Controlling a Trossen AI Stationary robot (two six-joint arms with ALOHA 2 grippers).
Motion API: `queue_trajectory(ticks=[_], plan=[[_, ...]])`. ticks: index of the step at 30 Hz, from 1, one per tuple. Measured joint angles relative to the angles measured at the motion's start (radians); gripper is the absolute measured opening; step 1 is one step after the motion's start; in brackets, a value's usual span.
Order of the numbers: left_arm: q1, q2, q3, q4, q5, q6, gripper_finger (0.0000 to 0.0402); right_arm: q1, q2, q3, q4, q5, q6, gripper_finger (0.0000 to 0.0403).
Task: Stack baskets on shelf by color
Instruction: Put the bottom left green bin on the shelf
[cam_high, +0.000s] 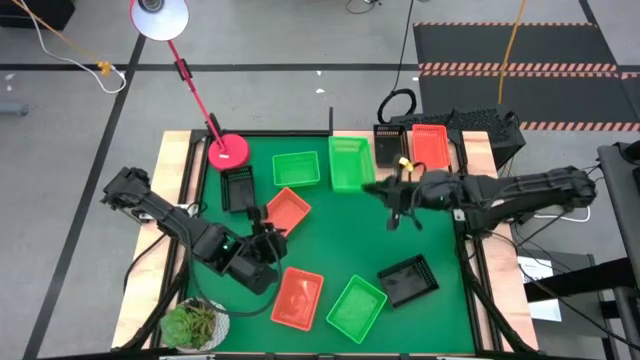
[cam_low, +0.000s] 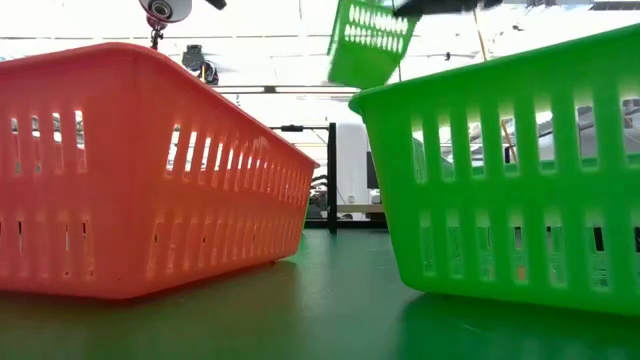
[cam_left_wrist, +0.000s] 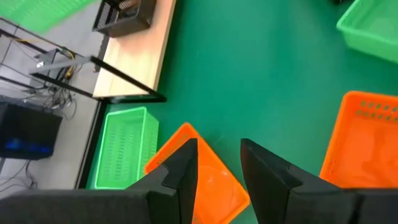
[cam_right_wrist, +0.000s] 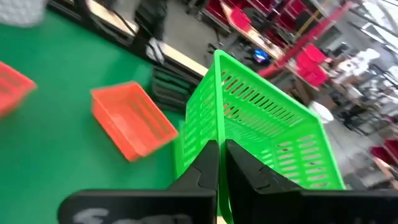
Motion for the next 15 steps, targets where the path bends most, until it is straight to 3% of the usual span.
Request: queue_trajectory(ticks=[6, 15], plan=[[0.027, 0.0, -0.022, 0.019, 0.008, -0.004, 0.0122, -0.142, -0.037, -0.096, 0.031, -0.019, -0.074, 0.0003], [0.032, 0.0, -0.022, 0.022, 0.021, 0.007, 0.0122, -0.334, 0.021, -0.2, 0.171, -0.219, -0.096, 0.0003]])
